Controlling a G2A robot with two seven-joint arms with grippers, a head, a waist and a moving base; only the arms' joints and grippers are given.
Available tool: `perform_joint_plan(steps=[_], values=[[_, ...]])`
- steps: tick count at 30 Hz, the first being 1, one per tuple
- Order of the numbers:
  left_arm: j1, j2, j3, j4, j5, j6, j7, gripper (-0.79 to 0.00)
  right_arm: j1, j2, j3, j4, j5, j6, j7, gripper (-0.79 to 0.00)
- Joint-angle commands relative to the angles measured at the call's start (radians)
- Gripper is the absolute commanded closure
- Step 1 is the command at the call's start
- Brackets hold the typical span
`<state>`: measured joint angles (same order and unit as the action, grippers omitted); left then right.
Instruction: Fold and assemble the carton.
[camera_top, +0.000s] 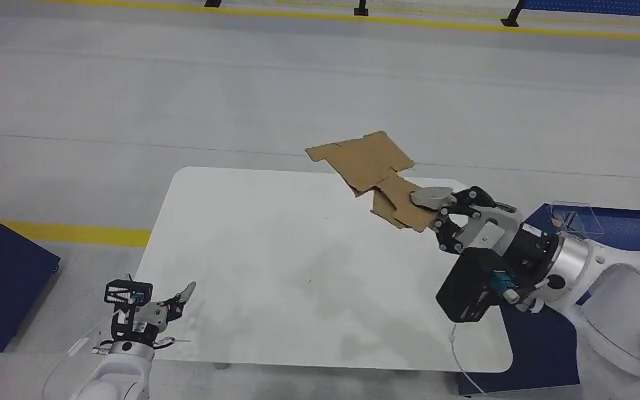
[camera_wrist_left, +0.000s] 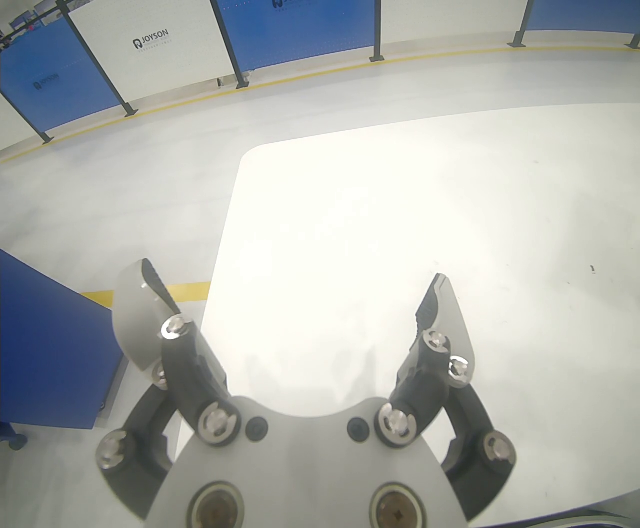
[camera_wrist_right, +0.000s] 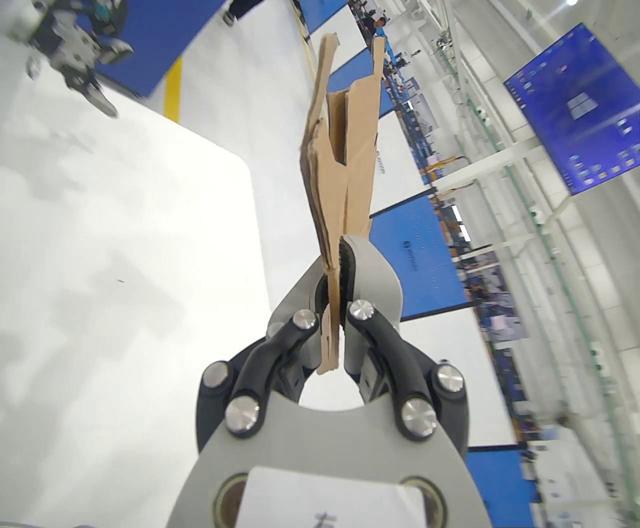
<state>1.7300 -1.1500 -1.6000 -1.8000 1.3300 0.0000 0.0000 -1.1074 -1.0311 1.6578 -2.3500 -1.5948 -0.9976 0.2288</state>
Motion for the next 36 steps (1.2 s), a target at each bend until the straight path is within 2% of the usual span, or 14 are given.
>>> perform_joint_plan(steps=[1, 6, 9, 12, 15, 18, 20, 22, 25, 29, 31, 32, 33, 36], values=[[0.0, 0.0, 0.0, 0.0, 0.0, 0.0, 0.0, -0.785, -0.018, 0.01, -0.043, 0.0, -0.297, 0.072, -0.191, 0.0], [0.0, 0.0, 0.0, 0.0, 0.0, 0.0, 0.0, -0.785, -0.152, 0.038, -0.141, 0.0, -0.76, 0.347, -0.499, 0.0], [0.0, 0.0, 0.0, 0.0, 0.0, 0.0, 0.0, -0.785, -0.231, 0.049, -0.178, 0.0, -0.963, 0.534, -0.596, 0.0], [0.0, 0.0, 0.0, 0.0, 0.0, 0.0, 0.0, -0.785, -0.299, 0.053, -0.214, 0.0, -1.098, 0.688, -0.632, 0.0], [0.0, 0.0, 0.0, 0.0, 0.0, 0.0, 0.0, -0.785, -0.342, 0.055, -0.238, 0.0, -1.182, 0.776, -0.643, 0.0], [0.0, 0.0, 0.0, 0.0, 0.0, 0.0, 0.0, -0.785, -0.365, 0.055, -0.251, 0.0, -1.216, 0.796, -0.651, 0.0], [0.0, 0.0, 0.0, 0.0, 0.0, 0.0, 0.0, -0.785, -0.367, 0.054, -0.255, 0.0, -1.186, 0.782, -0.654, 0.0], [0.0, 0.0, 0.0, 0.0, 0.0, 0.0, 0.0, -0.785, -0.355, 0.052, -0.248, 0.0, -1.081, 0.714, -0.665, 0.0], [0.0, 0.0, 0.0, 0.0, 0.0, 0.0, 0.0, -0.785, -0.285, 0.047, -0.186, 0.0, -0.823, 0.557, -0.673, 0.0], [0.0, 0.0, 0.0, 0.0, 0.0, 0.0, 0.0, -0.785, -0.203, 0.041, -0.045, 0.0, -0.292, 0.227, -0.604, 0.0], [0.0, 0.0, 0.0, 0.0, 0.0, 0.0, 0.0, -0.785, -0.204, 0.04, 0.027, 0.0, 0.034, 0.06, -0.506, 0.0], [0.0, 0.0, 0.0, 0.0, 0.0, 0.0, 0.0, -0.785, -0.218, 0.041, 0.043, 0.0, 0.145, 0.016, -0.46, 0.0], [0.0, 0.0, 0.0, 0.0, 0.0, 0.0, 0.0, -0.785, -0.253, 0.046, 0.055, 0.0, 0.367, -0.015, -0.364, 0.0], [0.0, 0.0, 0.0, 0.0, 0.0, 0.0, 0.0, -0.785, -0.286, 0.077, 0.035, 0.003, 0.8, -0.015, -0.118, 0.0]])
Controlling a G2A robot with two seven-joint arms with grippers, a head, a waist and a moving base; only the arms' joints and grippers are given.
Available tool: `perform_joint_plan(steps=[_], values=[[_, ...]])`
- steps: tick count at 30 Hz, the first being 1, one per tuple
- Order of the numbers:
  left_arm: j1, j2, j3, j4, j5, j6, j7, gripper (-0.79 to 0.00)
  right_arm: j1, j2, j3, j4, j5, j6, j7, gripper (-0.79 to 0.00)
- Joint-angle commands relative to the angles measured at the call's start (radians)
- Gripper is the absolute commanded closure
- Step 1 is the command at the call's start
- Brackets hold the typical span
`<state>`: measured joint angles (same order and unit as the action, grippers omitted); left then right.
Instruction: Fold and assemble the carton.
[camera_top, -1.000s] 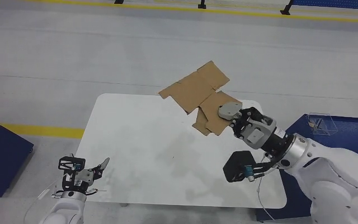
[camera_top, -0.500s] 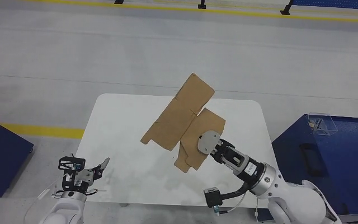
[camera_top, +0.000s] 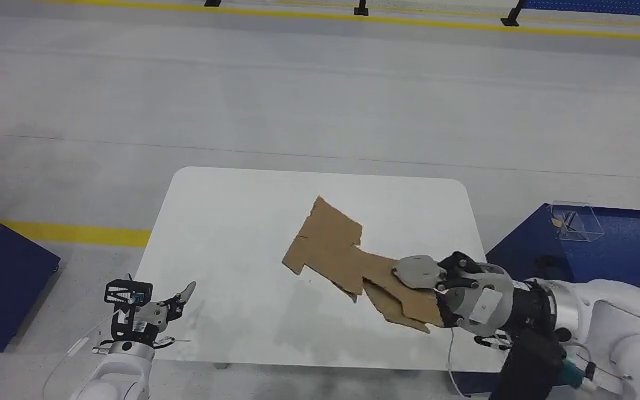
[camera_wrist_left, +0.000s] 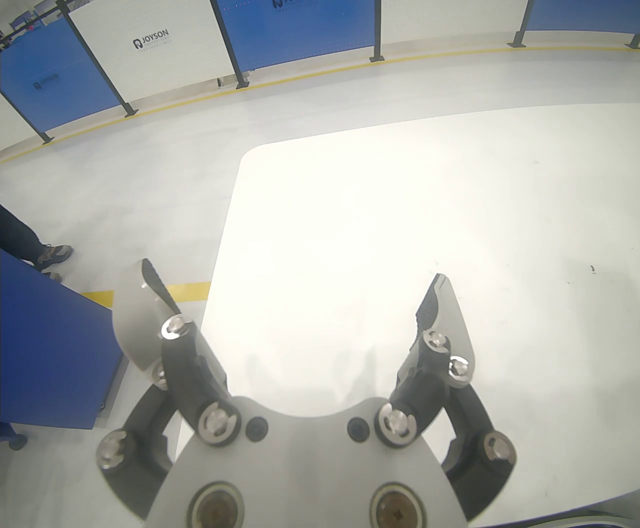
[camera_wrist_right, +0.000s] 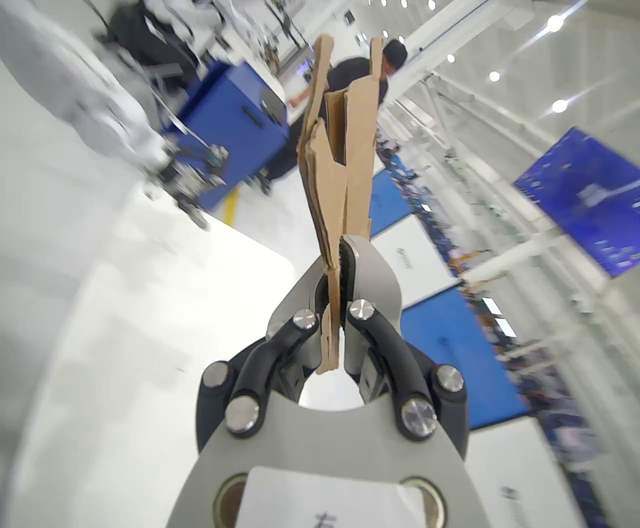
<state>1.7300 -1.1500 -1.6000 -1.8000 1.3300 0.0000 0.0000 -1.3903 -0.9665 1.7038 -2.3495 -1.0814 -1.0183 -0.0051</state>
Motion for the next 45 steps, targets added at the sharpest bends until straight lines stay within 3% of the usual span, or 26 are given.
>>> perform_joint_plan(steps=[1, 8, 12, 21, 34, 37, 42, 45], values=[[0.0, 0.0, 0.0, 0.0, 0.0, 0.0, 0.0, -0.785, 0.005, 0.023, -0.008, 0.016, 0.398, 0.012, 0.197, 0.0], [0.0, 0.0, 0.0, 0.0, 0.0, 0.0, 0.0, -0.785, 0.067, 0.084, -0.124, 0.177, 1.062, 0.107, 0.578, 0.0], [0.0, 0.0, 0.0, 0.0, 0.0, 0.0, 0.0, -0.785, 0.1, 0.1, -0.203, 0.284, 1.27, 0.127, 0.728, 0.0], [0.0, 0.0, 0.0, 0.0, 0.0, 0.0, 0.0, -0.785, 0.117, 0.1, -0.341, 0.404, 1.291, 0.11, 0.858, 0.0], [0.0, 0.0, 0.0, 0.0, 0.0, 0.0, 0.0, -0.785, 0.112, 0.099, -0.344, 0.396, 1.31, 0.127, 0.839, 0.0], [0.0, 0.0, 0.0, 0.0, 0.0, 0.0, 0.0, -0.785, 0.107, 0.101, -0.339, 0.34, 1.508, 0.182, 0.801, 0.0], [0.0, 0.0, 0.0, 0.0, 0.0, 0.0, 0.0, -0.785, 0.117, 0.11, -0.324, 0.318, 2.035, 0.309, 0.905, 0.0], [0.0, 0.0, 0.0, 0.0, 0.0, 0.0, 0.0, -0.785, 0.129, 0.103, -0.332, 0.369, 2.484, 0.506, 1.026, 0.0]])
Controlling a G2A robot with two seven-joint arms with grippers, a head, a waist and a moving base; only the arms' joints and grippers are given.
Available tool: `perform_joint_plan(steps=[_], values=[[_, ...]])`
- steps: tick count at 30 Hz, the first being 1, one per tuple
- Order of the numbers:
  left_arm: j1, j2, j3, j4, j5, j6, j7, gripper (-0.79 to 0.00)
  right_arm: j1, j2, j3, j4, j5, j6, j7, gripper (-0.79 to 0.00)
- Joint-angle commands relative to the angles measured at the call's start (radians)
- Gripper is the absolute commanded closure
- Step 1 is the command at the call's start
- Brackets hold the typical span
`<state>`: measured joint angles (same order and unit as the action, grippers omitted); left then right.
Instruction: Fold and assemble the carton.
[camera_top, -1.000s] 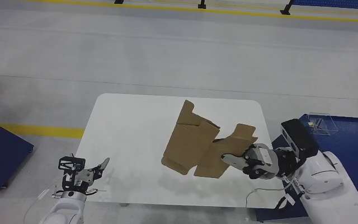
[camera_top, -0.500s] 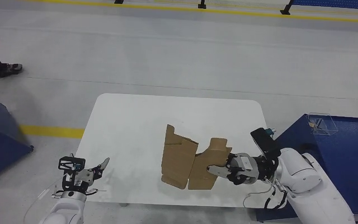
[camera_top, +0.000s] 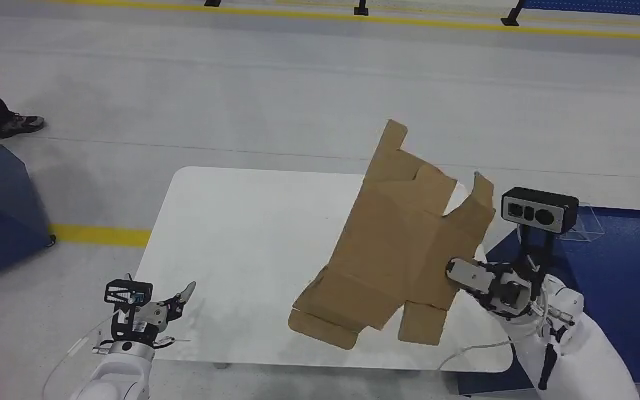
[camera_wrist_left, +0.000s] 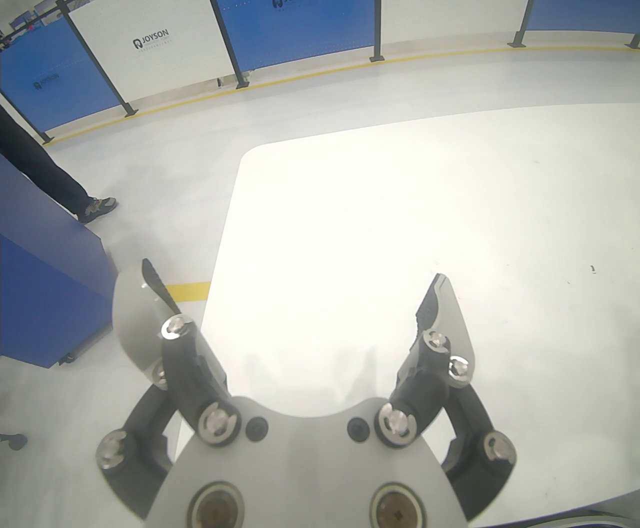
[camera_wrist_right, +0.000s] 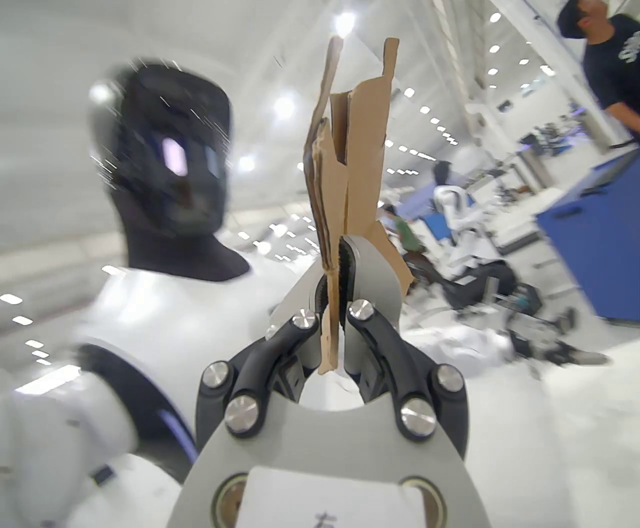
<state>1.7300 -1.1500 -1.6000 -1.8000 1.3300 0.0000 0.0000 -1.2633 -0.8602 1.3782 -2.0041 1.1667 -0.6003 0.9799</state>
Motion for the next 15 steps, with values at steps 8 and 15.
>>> perform_joint_plan(steps=[8, 15], values=[[0.0, 0.0, 0.0, 0.0, 0.0, 0.0, 0.0, -0.785, 0.036, -0.053, -0.246, 0.207, 0.868, 0.749, -0.01, 0.0], [0.0, 0.0, 0.0, 0.0, 0.0, 0.0, 0.0, -0.785, 0.051, -0.104, -0.485, 0.278, 1.291, 1.253, -0.27, 0.0]])
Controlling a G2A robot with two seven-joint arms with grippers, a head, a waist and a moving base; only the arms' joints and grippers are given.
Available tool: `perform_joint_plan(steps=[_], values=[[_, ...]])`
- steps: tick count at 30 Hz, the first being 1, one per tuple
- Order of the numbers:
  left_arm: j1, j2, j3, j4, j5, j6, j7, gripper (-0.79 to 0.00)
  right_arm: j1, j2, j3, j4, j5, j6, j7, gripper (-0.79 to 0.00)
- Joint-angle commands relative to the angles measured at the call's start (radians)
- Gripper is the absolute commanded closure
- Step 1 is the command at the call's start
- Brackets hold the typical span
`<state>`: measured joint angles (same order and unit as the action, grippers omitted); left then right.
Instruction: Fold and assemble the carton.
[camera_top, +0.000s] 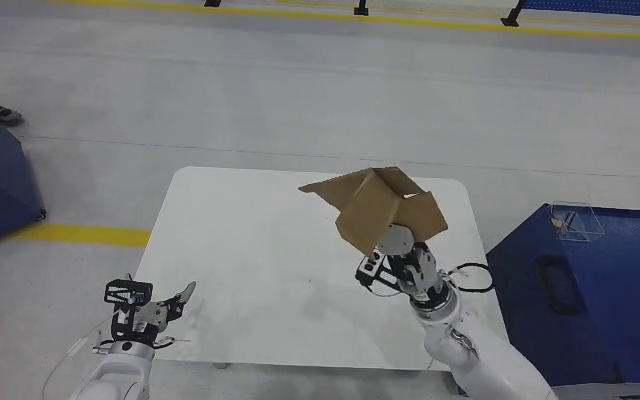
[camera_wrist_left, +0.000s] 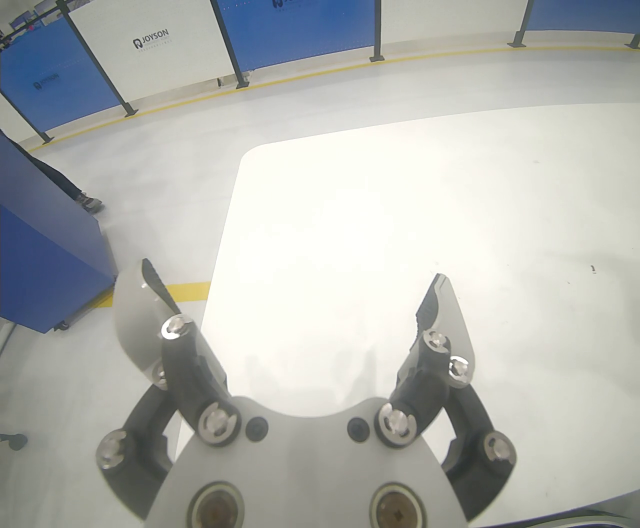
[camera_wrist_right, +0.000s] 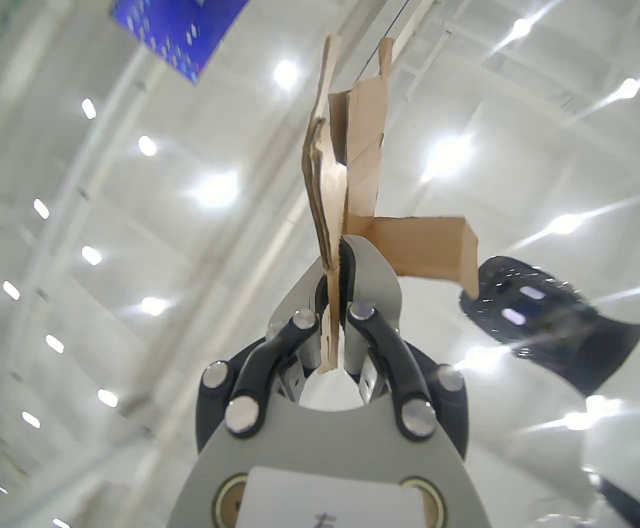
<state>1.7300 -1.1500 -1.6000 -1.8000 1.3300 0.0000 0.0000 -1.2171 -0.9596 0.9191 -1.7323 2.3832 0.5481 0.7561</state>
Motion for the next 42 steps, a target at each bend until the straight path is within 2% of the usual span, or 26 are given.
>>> perform_joint_plan(steps=[1, 3, 6, 9, 12, 16, 17, 19, 22, 25, 26, 31, 34, 36, 42], values=[[0.0, 0.0, 0.0, 0.0, 0.0, 0.0, 0.0, -0.785, 0.005, -0.009, -0.052, 0.014, 0.137, 0.169, -0.089, 0.0], [0.0, 0.0, 0.0, 0.0, 0.0, 0.0, 0.0, -0.785, 0.021, -0.016, -0.069, 0.028, 0.189, 0.222, -0.154, 0.0], [0.0, 0.0, 0.0, 0.0, 0.0, 0.0, 0.0, -0.785, 0.053, -0.027, -0.059, 0.047, 0.242, 0.209, -0.197, 0.0], [0.0, 0.0, 0.0, 0.0, 0.0, 0.0, 0.0, -0.785, 0.076, -0.032, -0.016, 0.044, 0.169, 0.183, -0.19, 0.0], [0.0, 0.0, 0.0, 0.0, 0.0, 0.0, 0.0, -0.785, 0.089, -0.033, 0.059, 0.01, -0.117, 0.072, -0.063, 0.0], [0.0, 0.0, 0.0, 0.0, 0.0, 0.0, 0.0, -0.785, 0.099, -0.026, 0.159, 0.007, -0.746, -0.274, 0.256, 0.0], [0.0, 0.0, 0.0, 0.0, 0.0, 0.0, 0.0, -0.785, 0.104, -0.022, 0.192, 0.03, -0.896, -0.391, 0.323, 0.0], [0.0, 0.0, 0.0, 0.0, 0.0, 0.0, 0.0, -0.785, 0.109, -0.017, 0.232, 0.055, -1.024, -0.499, 0.366, 0.0], [0.0, 0.0, 0.0, 0.0, 0.0, 0.0, 0.0, -0.785, 0.111, -0.011, 0.296, 0.085, -1.134, -0.599, 0.396, 0.0], [0.0, 0.0, 0.0, 0.0, 0.0, 0.0, 0.0, -0.785, 0.109, -0.004, 0.341, 0.109, -1.294, -0.72, 0.428, 0.0], [0.0, 0.0, 0.0, 0.0, 0.0, 0.0, 0.0, -0.785, 0.106, -0.002, 0.353, 0.124, -1.391, -0.792, 0.445, 0.0], [0.0, 0.0, 0.0, 0.0, 0.0, 0.0, 0.0, -0.785, 0.096, -0.001, 0.358, 0.194, -1.652, -1.018, 0.457, 0.0], [0.0, 0.0, 0.0, 0.0, 0.0, 0.0, 0.0, -0.785, 0.101, -0.008, 0.345, 0.251, -1.732, -1.131, 0.427, 0.0], [0.0, 0.0, 0.0, 0.0, 0.0, 0.0, 0.0, -0.785, 0.105, -0.013, 0.341, 0.269, -1.749, -1.169, 0.39, 0.0], [0.0, 0.0, 0.0, 0.0, 0.0, 0.0, 0.0, -0.785, 0.105, -0.013, 0.341, 0.269, -1.749, -1.169, 0.39, 0.0]])
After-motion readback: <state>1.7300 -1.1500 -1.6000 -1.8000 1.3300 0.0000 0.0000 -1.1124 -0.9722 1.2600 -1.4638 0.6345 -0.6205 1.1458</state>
